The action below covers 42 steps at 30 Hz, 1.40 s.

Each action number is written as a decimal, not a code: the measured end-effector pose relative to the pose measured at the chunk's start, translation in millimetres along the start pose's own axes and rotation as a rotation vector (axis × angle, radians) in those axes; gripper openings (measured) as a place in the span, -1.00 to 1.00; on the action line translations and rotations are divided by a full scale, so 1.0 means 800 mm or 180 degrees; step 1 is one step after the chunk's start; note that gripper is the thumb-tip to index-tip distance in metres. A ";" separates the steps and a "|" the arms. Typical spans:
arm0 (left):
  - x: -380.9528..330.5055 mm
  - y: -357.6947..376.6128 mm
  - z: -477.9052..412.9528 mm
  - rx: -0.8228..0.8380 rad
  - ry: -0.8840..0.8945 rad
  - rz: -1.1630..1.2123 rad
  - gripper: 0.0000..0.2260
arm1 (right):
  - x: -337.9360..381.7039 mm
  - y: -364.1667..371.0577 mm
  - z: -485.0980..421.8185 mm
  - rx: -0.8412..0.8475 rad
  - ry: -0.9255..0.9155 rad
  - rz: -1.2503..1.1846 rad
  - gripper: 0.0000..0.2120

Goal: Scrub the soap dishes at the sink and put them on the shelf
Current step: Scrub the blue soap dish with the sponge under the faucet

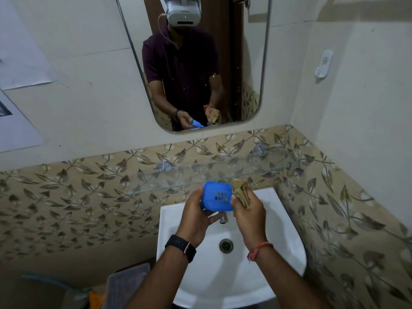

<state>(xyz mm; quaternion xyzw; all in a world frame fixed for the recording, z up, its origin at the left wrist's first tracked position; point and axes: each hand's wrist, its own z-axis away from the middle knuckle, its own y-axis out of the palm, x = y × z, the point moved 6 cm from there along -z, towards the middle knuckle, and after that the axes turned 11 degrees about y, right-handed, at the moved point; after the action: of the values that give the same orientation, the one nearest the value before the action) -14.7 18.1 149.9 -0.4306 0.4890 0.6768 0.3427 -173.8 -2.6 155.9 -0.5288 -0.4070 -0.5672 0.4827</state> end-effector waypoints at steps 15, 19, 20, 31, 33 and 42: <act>-0.008 -0.022 0.015 -0.0204 0.0460 -0.0184 -0.65 | 0.013 0.029 0.018 0.0336 -0.0777 0.1087 -0.49; -0.010 -0.024 0.016 -0.0012 0.0498 -0.0359 -0.62 | 0.031 0.059 0.035 0.0428 -0.1009 0.1281 -0.49; -0.013 -0.026 0.016 -0.0019 0.0516 -0.0412 -0.62 | 0.029 0.066 0.048 0.0623 -0.1137 0.1343 -0.47; -0.008 -0.024 0.030 0.0093 0.0592 -0.0659 -0.62 | 0.035 0.033 0.026 0.0096 -0.0875 0.1282 -0.59; -0.004 -0.018 0.030 0.0149 0.0555 -0.0724 -0.64 | 0.051 0.048 0.038 0.0177 -0.1070 0.1335 -0.57; -0.019 -0.032 0.027 0.0029 0.0737 -0.0786 -0.65 | 0.031 0.020 0.035 0.0297 -0.1200 0.1735 -0.56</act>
<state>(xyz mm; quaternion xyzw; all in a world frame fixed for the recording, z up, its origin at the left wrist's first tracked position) 8.8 45.7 158.0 -0.5609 0.4717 0.5732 0.3666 -151.6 18.8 183.1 -0.6912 -0.3582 -0.2903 0.5565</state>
